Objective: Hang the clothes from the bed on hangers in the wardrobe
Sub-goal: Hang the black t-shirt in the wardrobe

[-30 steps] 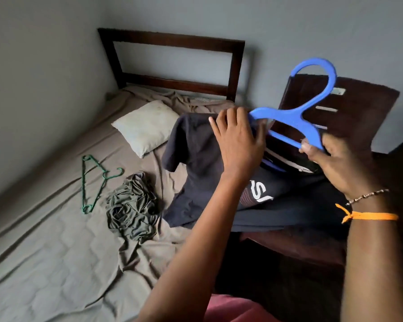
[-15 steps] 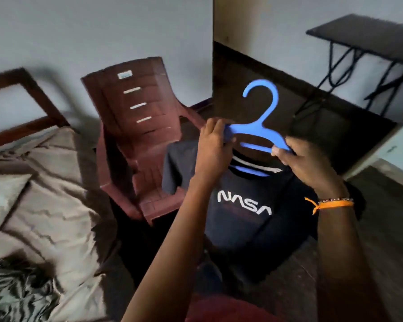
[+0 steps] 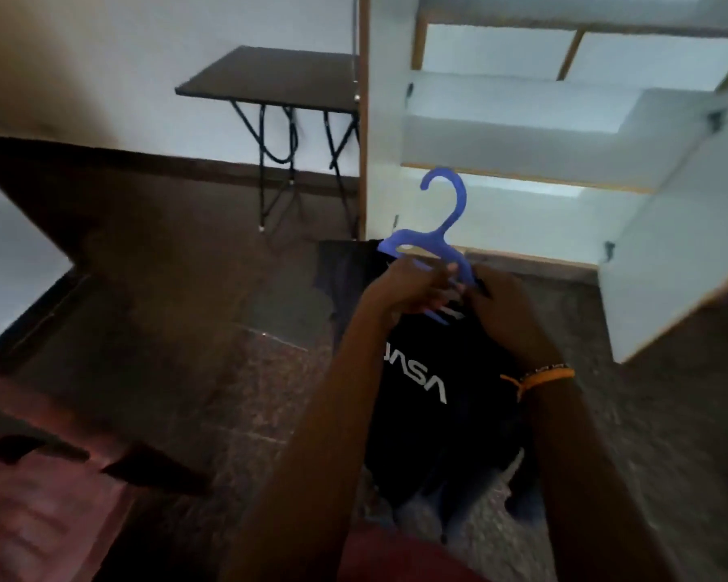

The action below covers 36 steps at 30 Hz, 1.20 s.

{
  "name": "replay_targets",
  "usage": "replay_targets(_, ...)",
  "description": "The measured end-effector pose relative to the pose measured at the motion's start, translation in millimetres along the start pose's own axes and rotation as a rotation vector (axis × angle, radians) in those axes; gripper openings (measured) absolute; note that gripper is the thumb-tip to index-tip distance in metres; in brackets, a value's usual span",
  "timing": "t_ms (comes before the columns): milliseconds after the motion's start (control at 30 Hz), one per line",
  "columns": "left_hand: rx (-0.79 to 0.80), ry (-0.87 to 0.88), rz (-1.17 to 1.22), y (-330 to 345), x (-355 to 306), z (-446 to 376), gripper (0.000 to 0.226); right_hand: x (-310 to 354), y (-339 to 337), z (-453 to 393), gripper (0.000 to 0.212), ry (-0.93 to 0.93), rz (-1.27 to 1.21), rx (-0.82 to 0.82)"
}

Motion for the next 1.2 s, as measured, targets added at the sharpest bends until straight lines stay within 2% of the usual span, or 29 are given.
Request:
replay_targets(100, 0.029, -0.021, -0.028, 39.3, -4.1, -57.7, 0.016, -52.4, -31.2, -25.0, 0.016, 0.081, -0.03, -0.062)
replay_targets(233, 0.164, 0.003, -0.061, 114.8, -2.2, -131.9, 0.008, -138.4, -63.3, -47.9, 0.016, 0.176, -0.01, -0.179)
replay_targets(333, 0.185, 0.038, -0.053, 158.1, -17.3, -187.0, 0.012, -195.9, -86.3, -76.2, 0.025, 0.205, -0.128, -0.09)
replay_targets(400, 0.144, 0.057, -0.007, 177.1, -35.1, -228.2, 0.016, -240.4, -101.0, -100.8, 0.033, 0.27, -0.123, 0.004)
replay_targets(533, 0.056, 0.087, 0.109, 209.0, -83.1, -307.0, 0.02, -307.5, -145.8, -160.0, 0.016, 0.305, -0.012, 0.061)
replay_targets(633, 0.01, 0.121, 0.186, 229.9, -121.7, -354.5, 0.022, -326.7, -178.2, -204.0, 0.008, 0.231, -0.018, 0.038)
replay_targets(800, -0.064, 0.151, 0.366, 236.9, -195.6, -433.6, 0.019, -357.7, -222.1, -271.3, 0.017, 0.177, -0.222, -0.077)
replay_targets(933, -0.053, 0.184, 0.319, 249.5, -255.8, -501.7, 0.026, -369.1, -237.7, -347.3, 0.014, 0.124, -0.383, -0.081)
replay_targets(1033, 0.028, 0.254, 0.28, 268.9, -318.4, -553.0, 0.025, -372.6, -258.3, -408.0, 0.02, 0.118, -0.545, -0.142)
replay_targets(1133, 0.199, 0.337, 0.194, 301.9, -394.3, -592.4, 0.018, -377.7, -303.6, -467.0, 0.031, 0.127, -0.582, -0.316)
replay_targets(1200, 0.288, 0.421, 0.039, 321.1, -444.9, -609.5, 0.017, -377.9, -343.1, -501.5, 0.036, 0.121, -0.605, -0.444)
Point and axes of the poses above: each hand's wrist, its own z-axis away from the middle knuckle, its own y-axis out of the palm, x = y × z, the point moved 10 cm from there along -z, towards the middle knuckle, and after that the axes turned 13 degrees about z, right-handed, at the moved point
